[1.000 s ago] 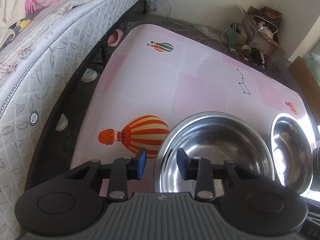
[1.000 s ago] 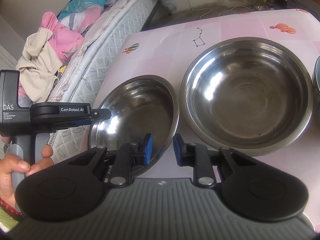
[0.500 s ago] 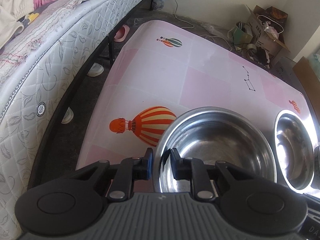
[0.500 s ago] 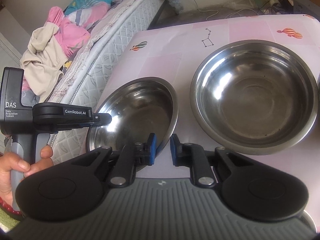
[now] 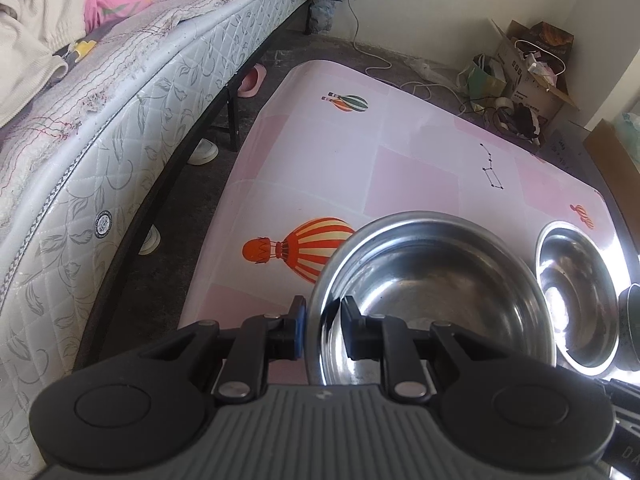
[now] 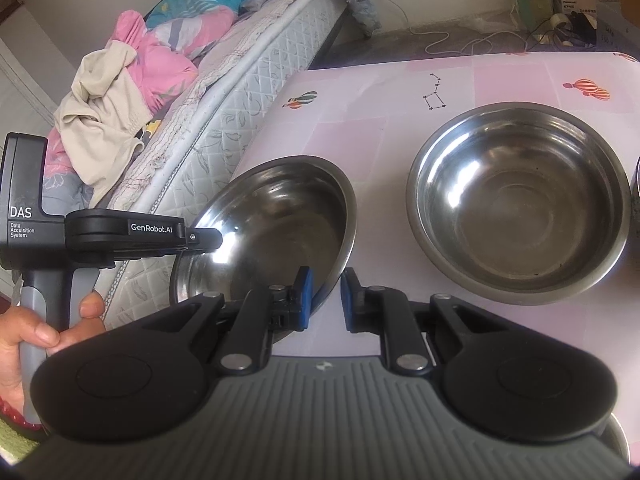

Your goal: Organize plates and bowls

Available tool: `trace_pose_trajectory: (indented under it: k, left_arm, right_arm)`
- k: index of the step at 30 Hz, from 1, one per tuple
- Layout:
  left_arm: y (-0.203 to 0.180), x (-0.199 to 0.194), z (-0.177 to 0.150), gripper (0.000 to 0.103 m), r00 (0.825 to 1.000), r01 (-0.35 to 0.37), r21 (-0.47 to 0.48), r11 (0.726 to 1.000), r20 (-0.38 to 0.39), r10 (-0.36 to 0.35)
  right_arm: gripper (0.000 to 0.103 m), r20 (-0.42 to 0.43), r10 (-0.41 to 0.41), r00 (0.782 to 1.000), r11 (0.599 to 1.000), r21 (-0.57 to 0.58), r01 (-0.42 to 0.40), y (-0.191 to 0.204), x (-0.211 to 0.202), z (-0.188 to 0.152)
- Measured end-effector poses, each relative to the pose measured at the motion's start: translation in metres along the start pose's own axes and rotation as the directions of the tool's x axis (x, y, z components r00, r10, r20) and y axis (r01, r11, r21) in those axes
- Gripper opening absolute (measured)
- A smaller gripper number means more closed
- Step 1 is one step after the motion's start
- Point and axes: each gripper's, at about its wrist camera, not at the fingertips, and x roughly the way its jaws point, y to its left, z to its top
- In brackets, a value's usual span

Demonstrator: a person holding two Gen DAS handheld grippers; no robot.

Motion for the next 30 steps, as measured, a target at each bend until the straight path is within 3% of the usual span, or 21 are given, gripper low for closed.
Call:
trace_pose_trajectory:
  k: [15,22,30]
  left_arm:
    - [-0.025,-0.034,0.004,0.019,0.999,-0.008,0.034,0.999,0.041,0.007]
    - [-0.066,-0.038,0.013,0.019,0.999,0.010,0.084,0.996,0.050,-0.014]
    - [-0.126,-0.010,0.017,0.020,0.998,0.060,0.134,0.989,0.007,-0.062]
  right_arm:
    - [0.015,0.051,0.017,0.999,1.000,-0.006,-0.016,0.001,-0.039,0.009]
    - [0.016,0.092,-0.013,0.996,1.000,0.002,0.013,-0.020,-0.064,0.023]
    - [0.017,0.112,-0.111,0.987,0.994,0.022,0.109,-0.070,-0.083,0.039]
